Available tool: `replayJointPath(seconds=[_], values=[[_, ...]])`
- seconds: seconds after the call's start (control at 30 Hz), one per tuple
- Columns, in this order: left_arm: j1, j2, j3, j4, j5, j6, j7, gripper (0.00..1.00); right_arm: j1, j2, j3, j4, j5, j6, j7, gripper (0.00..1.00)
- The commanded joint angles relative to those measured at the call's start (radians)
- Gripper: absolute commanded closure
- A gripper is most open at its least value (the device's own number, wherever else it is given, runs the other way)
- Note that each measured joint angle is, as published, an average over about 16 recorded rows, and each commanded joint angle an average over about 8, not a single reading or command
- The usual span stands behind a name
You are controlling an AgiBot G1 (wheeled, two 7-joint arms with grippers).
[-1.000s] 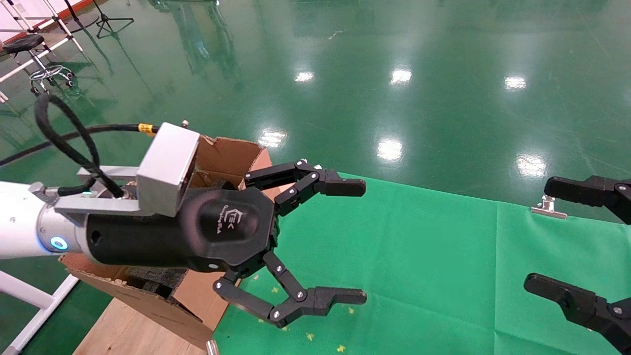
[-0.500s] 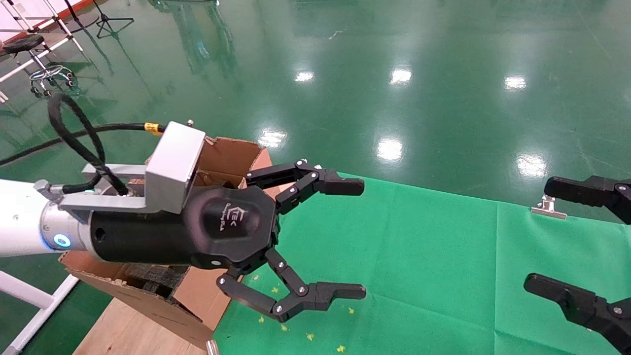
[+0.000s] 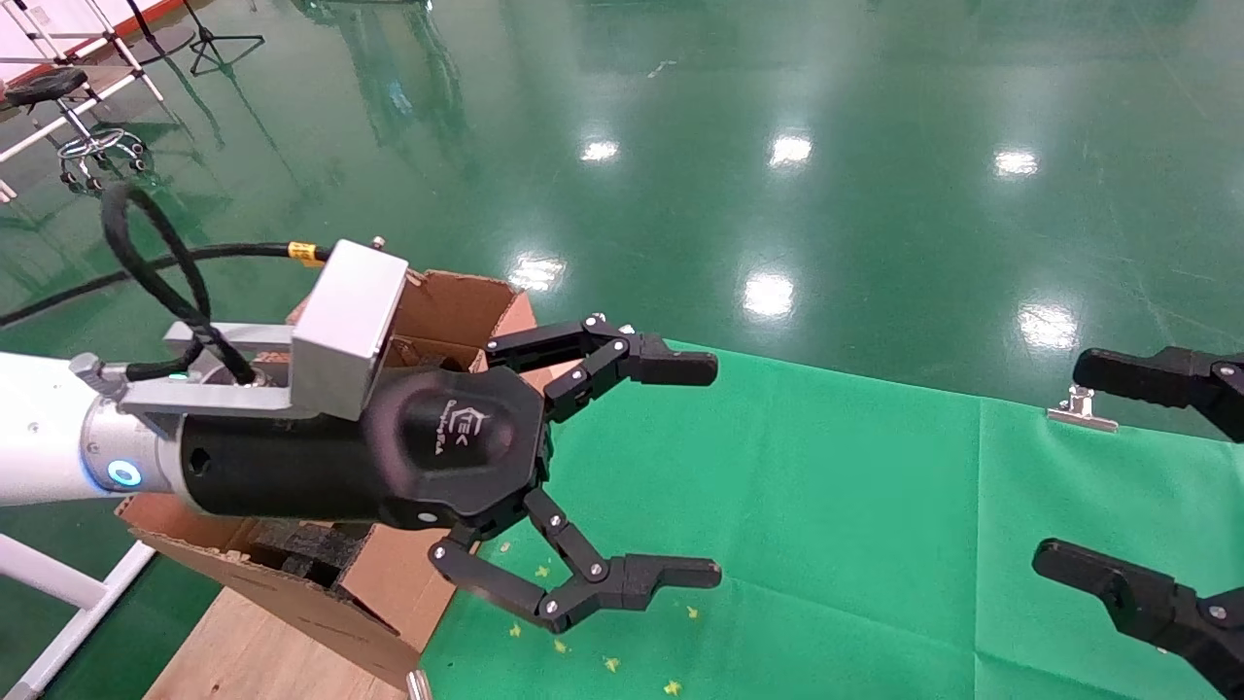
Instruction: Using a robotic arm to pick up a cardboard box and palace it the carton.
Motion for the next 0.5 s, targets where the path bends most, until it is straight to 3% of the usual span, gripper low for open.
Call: replayJointPath(seconds=[0.03, 0.5], values=[[0.000, 0.000, 0.000, 0.000, 0.000, 0.000, 0.000, 0.00, 0.000, 0.000, 0.000, 0.000, 0.000, 0.000, 0.000, 0.00], [-0.001, -0.001, 0.002, 0.001, 0.001, -0.001, -0.001, 0.00, 0.000, 0.000, 0.000, 0.000, 0.000, 0.000, 0.000, 0.00]])
